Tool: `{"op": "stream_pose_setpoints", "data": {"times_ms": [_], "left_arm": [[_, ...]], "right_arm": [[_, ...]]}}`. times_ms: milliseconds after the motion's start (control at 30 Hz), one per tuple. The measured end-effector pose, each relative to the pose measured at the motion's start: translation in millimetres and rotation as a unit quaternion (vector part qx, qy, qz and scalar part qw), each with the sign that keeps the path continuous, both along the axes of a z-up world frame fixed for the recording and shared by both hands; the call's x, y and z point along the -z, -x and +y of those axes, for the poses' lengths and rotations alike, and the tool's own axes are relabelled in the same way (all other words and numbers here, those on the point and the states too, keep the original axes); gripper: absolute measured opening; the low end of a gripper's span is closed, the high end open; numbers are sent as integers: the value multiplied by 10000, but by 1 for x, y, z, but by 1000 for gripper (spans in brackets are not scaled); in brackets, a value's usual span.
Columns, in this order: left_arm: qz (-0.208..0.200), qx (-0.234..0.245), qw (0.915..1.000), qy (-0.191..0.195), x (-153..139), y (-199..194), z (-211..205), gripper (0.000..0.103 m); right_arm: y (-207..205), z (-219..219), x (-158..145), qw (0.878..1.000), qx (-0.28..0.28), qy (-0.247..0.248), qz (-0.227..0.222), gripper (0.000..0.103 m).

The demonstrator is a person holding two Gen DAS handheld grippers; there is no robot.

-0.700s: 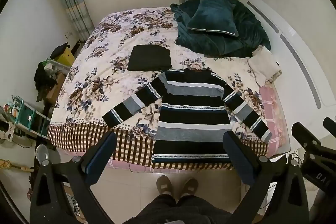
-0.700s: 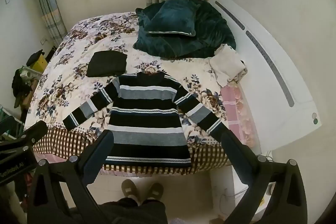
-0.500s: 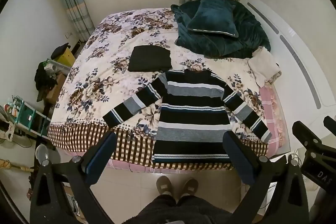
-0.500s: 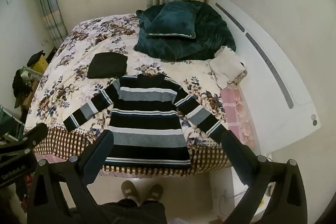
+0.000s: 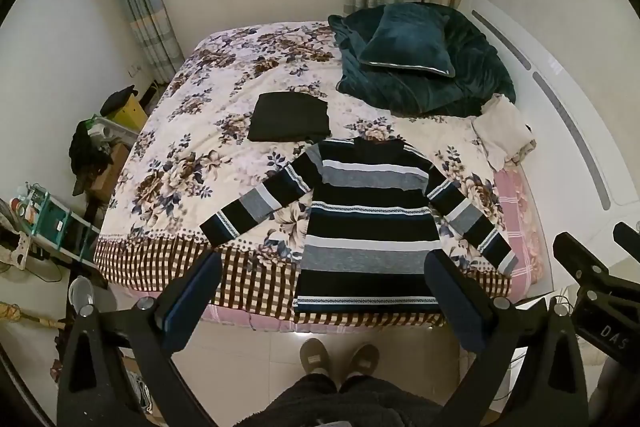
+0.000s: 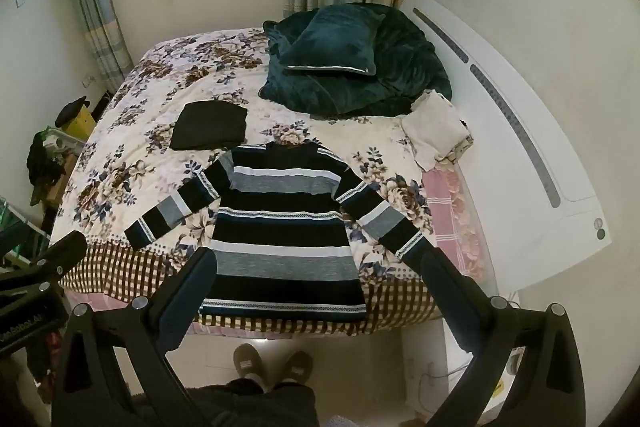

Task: Fold small clothes

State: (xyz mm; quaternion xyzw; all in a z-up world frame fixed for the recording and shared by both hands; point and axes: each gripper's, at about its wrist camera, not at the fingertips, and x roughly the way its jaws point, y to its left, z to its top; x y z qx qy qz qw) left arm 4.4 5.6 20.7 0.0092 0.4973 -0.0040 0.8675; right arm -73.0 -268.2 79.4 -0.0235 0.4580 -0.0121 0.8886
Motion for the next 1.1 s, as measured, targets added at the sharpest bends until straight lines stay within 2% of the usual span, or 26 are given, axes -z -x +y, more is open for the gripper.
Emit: {"op": "stream_pose_setpoints", "data": {"times_ms": [333,1100], "left_arm": [[-89,-38,10000,8,-17,3,14,103],[-152,-34,9999,-11,-17,9,13,103]], "right_arm": [[3,8,-12,10000,-42,10,-41,103],[2,20,-32,9999,-94,0,-115,103]]}}
